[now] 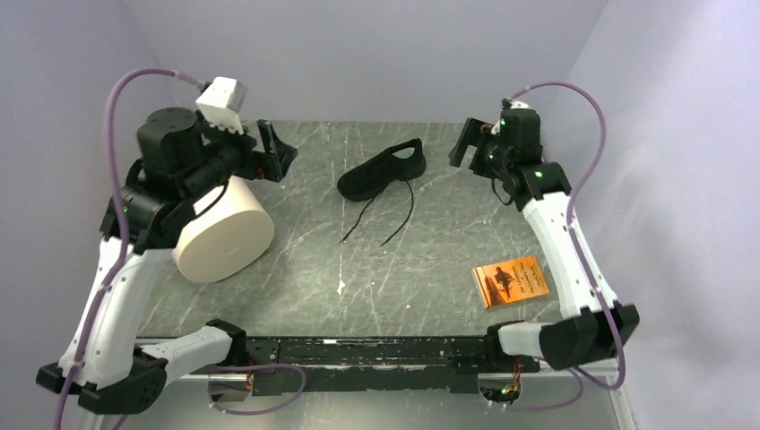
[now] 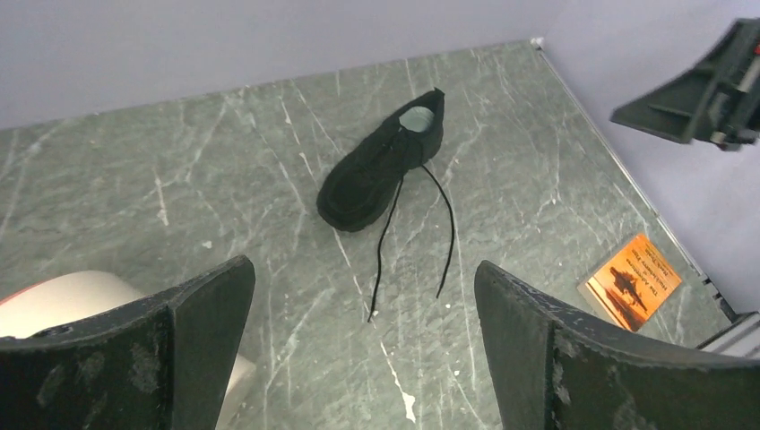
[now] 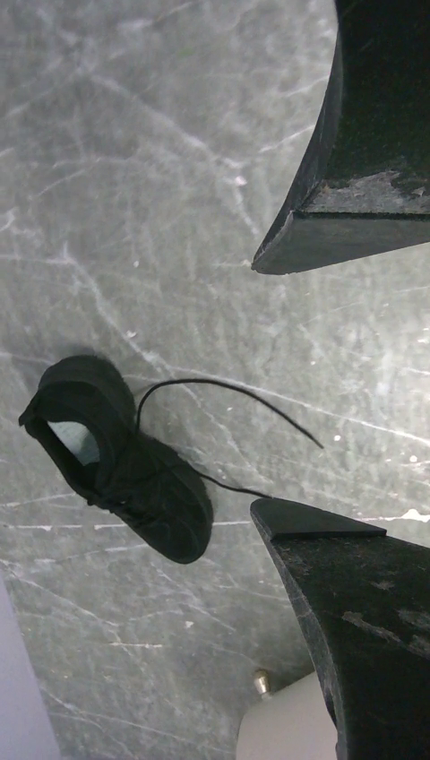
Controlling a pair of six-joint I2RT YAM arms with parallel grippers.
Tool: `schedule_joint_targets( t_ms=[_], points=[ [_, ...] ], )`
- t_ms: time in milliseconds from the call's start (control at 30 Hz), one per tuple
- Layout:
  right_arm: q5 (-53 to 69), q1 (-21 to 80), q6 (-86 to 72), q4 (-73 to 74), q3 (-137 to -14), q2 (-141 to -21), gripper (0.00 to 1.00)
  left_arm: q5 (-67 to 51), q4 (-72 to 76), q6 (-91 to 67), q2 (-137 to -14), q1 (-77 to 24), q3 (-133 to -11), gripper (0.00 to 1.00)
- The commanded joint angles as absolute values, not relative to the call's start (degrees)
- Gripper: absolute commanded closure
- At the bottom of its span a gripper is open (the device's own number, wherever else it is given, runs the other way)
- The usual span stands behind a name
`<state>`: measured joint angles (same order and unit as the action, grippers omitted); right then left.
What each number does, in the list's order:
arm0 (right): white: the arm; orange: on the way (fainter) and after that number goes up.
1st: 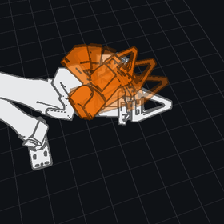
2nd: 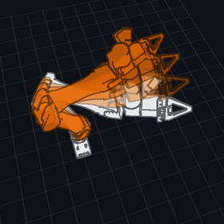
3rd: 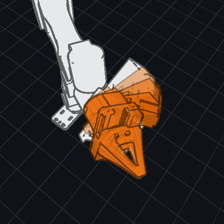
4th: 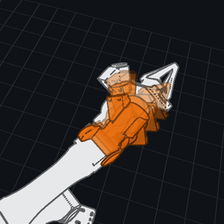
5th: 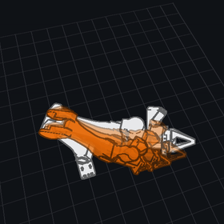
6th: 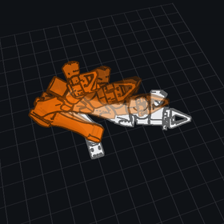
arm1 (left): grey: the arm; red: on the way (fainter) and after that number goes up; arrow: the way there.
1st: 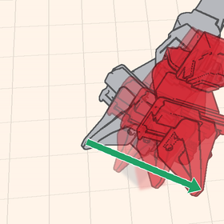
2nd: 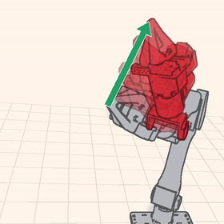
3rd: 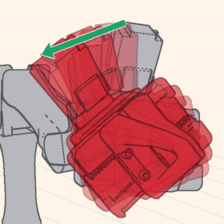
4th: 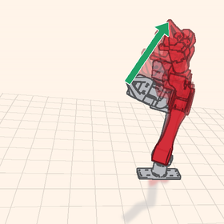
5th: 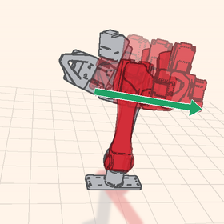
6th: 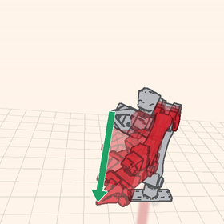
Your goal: Tie the shoes
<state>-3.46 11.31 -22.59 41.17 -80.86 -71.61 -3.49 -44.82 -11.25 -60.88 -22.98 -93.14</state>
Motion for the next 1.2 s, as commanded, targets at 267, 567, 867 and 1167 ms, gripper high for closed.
schedule_joint_targets(
  t_ms=[267, 567, 867, 1167],
  points=[
    [12.3, 10.9, -12.7, 17.3, -86.9, -99.2, 0.03, -9.1, -41.2, -14.4, -68.3, -23.4, -91.4, 0.03],
    [14.8, 11.4, -7.2, 16.7, -110.4, -126.4, 0.04, -8.5, -41.1, -14.4, -76.9, -23.4, -99.5, 0.03],
    [16.7, 12.6, -10.4, 15.4, -108.9, -130.4, 0.21, -8.8, -40.8, -17.2, -80.6, -23.5, -102.2, 0.03],
    [9.6, 14.2, -20.0, 23.9, -99.6, -121.4, 0.48, -11.7, -40.6, -20.1, -82.1, -23.5, -100.8, 0.03]
  ],
)
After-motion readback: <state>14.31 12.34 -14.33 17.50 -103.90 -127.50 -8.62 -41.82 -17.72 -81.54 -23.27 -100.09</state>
